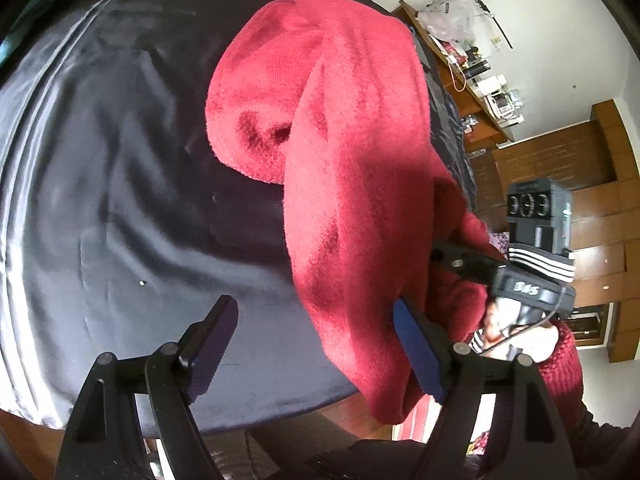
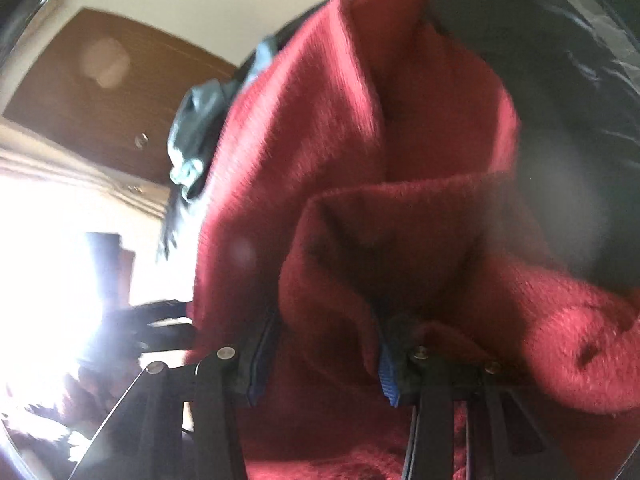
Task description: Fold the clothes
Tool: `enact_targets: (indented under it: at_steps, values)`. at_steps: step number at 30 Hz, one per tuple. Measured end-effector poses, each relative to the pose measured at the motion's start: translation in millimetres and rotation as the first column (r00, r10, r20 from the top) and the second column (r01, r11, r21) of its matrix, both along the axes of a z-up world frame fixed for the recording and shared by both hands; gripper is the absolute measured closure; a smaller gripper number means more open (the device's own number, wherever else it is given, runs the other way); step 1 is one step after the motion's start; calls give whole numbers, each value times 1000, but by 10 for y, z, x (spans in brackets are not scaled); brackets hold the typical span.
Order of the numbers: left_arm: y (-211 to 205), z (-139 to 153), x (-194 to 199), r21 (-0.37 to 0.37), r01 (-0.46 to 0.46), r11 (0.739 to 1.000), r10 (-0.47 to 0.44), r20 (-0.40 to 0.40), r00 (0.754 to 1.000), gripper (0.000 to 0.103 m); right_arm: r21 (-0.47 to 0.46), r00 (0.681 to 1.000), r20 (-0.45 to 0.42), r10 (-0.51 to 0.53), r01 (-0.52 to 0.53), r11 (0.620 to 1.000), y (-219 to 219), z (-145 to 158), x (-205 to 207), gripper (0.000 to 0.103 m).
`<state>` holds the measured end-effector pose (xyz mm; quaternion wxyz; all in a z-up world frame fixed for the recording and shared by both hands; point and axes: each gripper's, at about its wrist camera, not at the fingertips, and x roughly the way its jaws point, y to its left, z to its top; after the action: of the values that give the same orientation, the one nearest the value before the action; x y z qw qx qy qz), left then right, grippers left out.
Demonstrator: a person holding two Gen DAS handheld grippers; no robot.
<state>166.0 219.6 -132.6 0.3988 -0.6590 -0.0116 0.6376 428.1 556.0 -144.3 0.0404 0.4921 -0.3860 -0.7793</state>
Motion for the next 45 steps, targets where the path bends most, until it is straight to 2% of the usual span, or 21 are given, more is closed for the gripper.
enact_targets:
  at_steps: [2,4,6,8,9,13,16,21,26,32,34,38,40,45]
  values:
    - [9,-15,10,-3,8,1000,-8,1,1000,20,16,1000,4,11,-11,1000,-35,-10,-10,69]
    - [0,-18,5,-3,9,1000,-9,0,1000,20,-35,1000,-21,-16,16,999,-12,9,20,84]
    - [-16,-16,-6,-1,6,1000,-6,0,1000,20,-223,986,-129,-109,78,972,109,84,127,87]
    - [-23,2,-24,4,-2,1000,2,0,1000,20,-413,943,-245,-224,108,904,253,224,240,89]
    - [-35,8,-34,7,-7,1000,7,-1,1000,20,-460,921,-291,-258,102,882,303,333,272,89]
    - [-84,68,-80,27,-22,999,23,-15,1000,20,-573,823,-451,-344,28,819,446,842,350,89]
    - [-136,149,-124,60,-35,998,37,-26,999,20,-602,756,-534,-378,-26,798,514,1201,375,89]
    - [-288,385,-243,100,-70,993,79,-88,993,20,-588,667,-636,-387,-95,803,574,1802,333,89]
    - [-439,596,-353,141,-114,983,133,-131,982,20,-488,604,-736,-307,-157,859,544,2455,153,89]
    - [-681,770,-545,175,-160,971,189,-162,969,20,-386,528,-813,-245,-174,906,542,3100,-54,89]
    - [-756,868,-614,196,-177,964,213,-179,960,20,-342,511,-833,-212,-176,923,409,3300,-150,89]
    - [-918,1076,-719,255,-202,946,261,-221,940,20,-255,499,-855,-141,-168,952,219,3662,-304,89]
    - [-991,1210,-736,291,-192,937,266,-241,933,20,-201,507,-857,-96,-157,967,47,3814,-379,89]
    - [-1076,1360,-597,324,-102,941,210,-319,924,20,-86,533,-846,-4,-128,988,-279,4155,-586,89]
